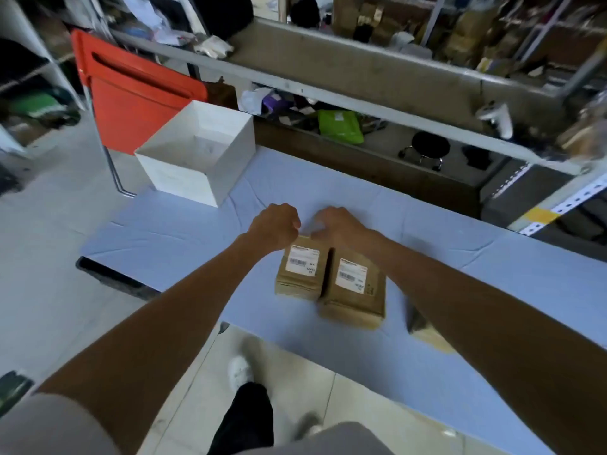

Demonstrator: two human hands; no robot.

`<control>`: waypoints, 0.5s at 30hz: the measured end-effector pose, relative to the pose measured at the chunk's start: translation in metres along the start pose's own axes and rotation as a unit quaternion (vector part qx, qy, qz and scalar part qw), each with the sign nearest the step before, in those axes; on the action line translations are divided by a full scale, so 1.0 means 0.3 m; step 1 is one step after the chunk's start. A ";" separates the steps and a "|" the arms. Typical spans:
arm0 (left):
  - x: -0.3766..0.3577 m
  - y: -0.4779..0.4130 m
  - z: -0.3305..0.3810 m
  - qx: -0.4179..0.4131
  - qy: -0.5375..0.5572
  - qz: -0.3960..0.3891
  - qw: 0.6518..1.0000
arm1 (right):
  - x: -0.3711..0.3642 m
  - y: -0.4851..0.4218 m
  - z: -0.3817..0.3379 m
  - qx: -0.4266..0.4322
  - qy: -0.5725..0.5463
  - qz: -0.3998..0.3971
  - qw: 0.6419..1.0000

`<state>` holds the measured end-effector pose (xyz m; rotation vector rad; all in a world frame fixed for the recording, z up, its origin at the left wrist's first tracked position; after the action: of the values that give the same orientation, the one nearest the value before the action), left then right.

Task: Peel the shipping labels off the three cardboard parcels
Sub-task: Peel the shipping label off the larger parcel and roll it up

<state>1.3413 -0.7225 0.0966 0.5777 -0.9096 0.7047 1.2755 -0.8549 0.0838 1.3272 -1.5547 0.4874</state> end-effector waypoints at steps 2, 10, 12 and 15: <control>-0.055 0.034 0.071 0.000 0.001 -0.017 1.000 | 0.002 0.081 0.075 -0.020 0.004 -0.001 1.000; -0.222 0.062 0.266 -0.053 -0.009 -0.048 0.997 | 0.009 0.257 0.311 -0.095 -0.014 0.025 0.995; -0.236 0.042 0.292 -0.066 -0.012 -0.055 0.996 | 0.024 0.271 0.348 -0.109 -0.019 0.033 0.993; -0.248 0.007 0.308 -0.075 -0.005 -0.062 0.995 | 0.042 0.284 0.392 -0.127 -0.024 0.047 0.990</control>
<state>1.2618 -0.8087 0.0792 0.4993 -0.9204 0.5173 1.1506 -0.9286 0.0692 1.0814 -1.6637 0.3043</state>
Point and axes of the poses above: each hand's wrist, its own y-axis away from the middle knuckle, its own x-axis out of the back of the hand, z = x × y, the point moved 2 cm from there along -y, towards the middle knuckle, and after that the axes turned 4 degrees about z, right-handed, at the moved point
